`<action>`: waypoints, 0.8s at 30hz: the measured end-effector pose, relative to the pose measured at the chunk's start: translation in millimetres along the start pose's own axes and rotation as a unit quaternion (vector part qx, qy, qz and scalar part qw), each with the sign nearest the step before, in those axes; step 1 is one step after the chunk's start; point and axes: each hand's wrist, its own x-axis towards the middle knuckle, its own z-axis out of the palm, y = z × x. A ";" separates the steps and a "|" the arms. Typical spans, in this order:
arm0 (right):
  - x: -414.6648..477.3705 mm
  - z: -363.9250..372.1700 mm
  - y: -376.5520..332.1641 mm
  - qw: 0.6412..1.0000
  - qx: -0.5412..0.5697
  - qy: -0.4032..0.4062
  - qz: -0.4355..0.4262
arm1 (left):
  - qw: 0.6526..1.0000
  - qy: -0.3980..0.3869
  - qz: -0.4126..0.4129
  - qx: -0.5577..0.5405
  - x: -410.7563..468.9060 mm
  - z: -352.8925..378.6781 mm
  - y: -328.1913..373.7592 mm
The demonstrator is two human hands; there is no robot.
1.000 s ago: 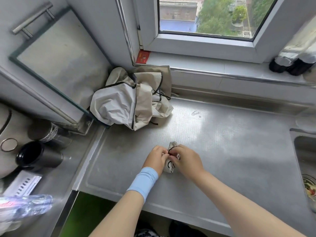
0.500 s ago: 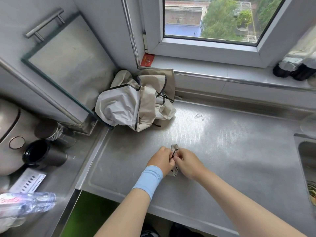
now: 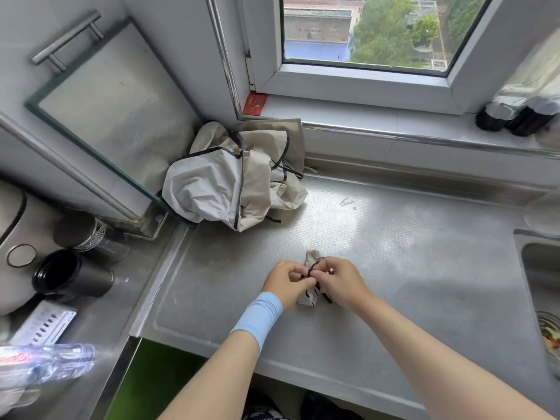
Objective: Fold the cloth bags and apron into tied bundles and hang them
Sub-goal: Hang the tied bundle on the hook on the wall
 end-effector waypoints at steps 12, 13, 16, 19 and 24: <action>-6.3 13.8 2.4 0.999 -0.030 0.008 -0.026 | 0.968 0.022 0.049 0.247 3.3 2.3 3.1; -6.5 12.8 0.9 1.000 0.022 -0.012 -0.005 | 0.962 0.033 0.055 0.267 2.1 4.8 1.8; -5.4 8.1 0.7 0.987 0.140 -0.076 0.036 | 0.942 0.048 0.101 0.317 -0.8 10.4 -3.1; -1.0 7.4 5.5 0.982 0.153 -0.089 0.058 | 0.947 0.023 0.130 0.292 1.8 8.4 -6.3; 1.6 9.4 2.9 0.999 -0.038 0.006 -0.011 | 0.999 -0.010 -0.004 0.033 4.4 5.7 2.4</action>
